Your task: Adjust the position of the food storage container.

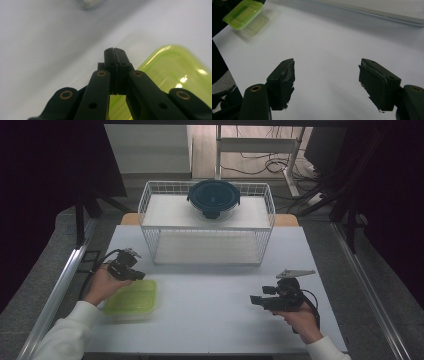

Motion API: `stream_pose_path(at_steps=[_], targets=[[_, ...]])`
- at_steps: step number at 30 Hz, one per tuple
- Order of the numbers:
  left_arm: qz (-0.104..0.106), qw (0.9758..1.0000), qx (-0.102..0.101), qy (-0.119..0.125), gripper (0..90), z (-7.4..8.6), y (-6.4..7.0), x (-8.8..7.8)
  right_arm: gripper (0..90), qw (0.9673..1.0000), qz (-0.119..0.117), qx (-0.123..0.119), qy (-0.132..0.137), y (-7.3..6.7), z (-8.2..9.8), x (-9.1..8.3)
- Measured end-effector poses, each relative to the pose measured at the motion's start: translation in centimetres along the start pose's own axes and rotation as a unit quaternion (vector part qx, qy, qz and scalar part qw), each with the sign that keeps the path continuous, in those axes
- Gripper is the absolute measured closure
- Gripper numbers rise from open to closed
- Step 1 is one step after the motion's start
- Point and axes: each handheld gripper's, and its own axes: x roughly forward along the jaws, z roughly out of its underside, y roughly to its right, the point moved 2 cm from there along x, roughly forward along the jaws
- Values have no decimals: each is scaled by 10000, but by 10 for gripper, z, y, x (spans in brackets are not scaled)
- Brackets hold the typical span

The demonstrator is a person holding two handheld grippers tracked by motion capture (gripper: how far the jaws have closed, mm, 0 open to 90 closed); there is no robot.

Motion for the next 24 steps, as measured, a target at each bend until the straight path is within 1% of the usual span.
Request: stream_pose_path(at_steps=[1, 2, 3, 4, 5, 6, 7, 8, 9, 10, 11, 12, 15, 16, 17, 18, 21, 22, 23, 24], targets=[[0, 10000, 0, 0, 900, 0, 0, 0, 285, 10000, 0, 0, 0, 0, 0, 0], [5, 10000, 88, -31, 900, -3, 5, 2, 285, 10000, 3, 2, 8, 0, 0, 0], [-77, 9998, 169, -85, 900, -5, 8, 4, 285, 10000, 2, 27, 24, 1, 0, 0], [-130, 9997, 175, -67, 900, -6, 8, 4, 285, 10000, 2, 37, 29, 2, 0, -1], [-130, 9997, 175, -67, 899, -6, 8, 4, 285, 10000, 2, 37, 29, 2, 0, -1], [-152, 9998, 116, -4, 899, -6, 6, 2, 285, 10000, 5, 47, 37, 2, 1, -1], [-149, 9998, -46, 120, 900, -4, 1, -4, 285, 10000, 7, 56, 55, 3, 1, -2], [-149, 9998, -46, 120, 900, -4, 1, -4, 285, 10000, 7, 61, 53, 3, 1, -2], [-120, 9992, -272, 266, 900, 1, -5, -12, 285, 10000, 9, 63, 55, 4, 1, -3], [-120, 9992, -272, 266, 900, 1, -5, -12, 285, 10000, 9, 63, 55, 4, 1, -3], [-135, 9985, -406, 328, 900, 5, -9, -17, 285, 10000, 10, 64, 56, 4, 1, -3], [-203, 9975, -568, 371, 900, 11, -14, -24, 285, 10000, 8, 58, 42, 4, 1, -2], [-295, 9957, -753, 459, 900, 23, -21, -38, 286, 10000, 3, 69, 26, 3, 1, -1], [-295, 9957, -753, 459, 900, 23, -21, -38, 286, 10000, 3, 69, 26, 3, 1, -1], [-349, 9940, -880, 542, 900, 32, -25, -48, 285, 10000, 3, 63, 15, 3, 1, -1], [-403, 9928, -960, 597, 899, 39, -28, -53, 285, 10000, 3, 61, 15, 3, 1, -1], [-490, 9895, -1167, 701, 899, 54, -32, -63, 285, 10000, 1, 63, 15, 2, 1, -1], [-490, 9895, -1167, 701, 899, 54, -32, -63, 285, 10000, 1, 63, 15, 2, 1, -1], [-530, 9875, -1291, 731, 899, 61, -34, -66, 285, 10000, -5, 64, 11, 2, 1, 0], [-552, 9867, -1353, 708, 899, 67, -36, -67, 285, 10000, -1, 60, 10, 2, 1, 0]])
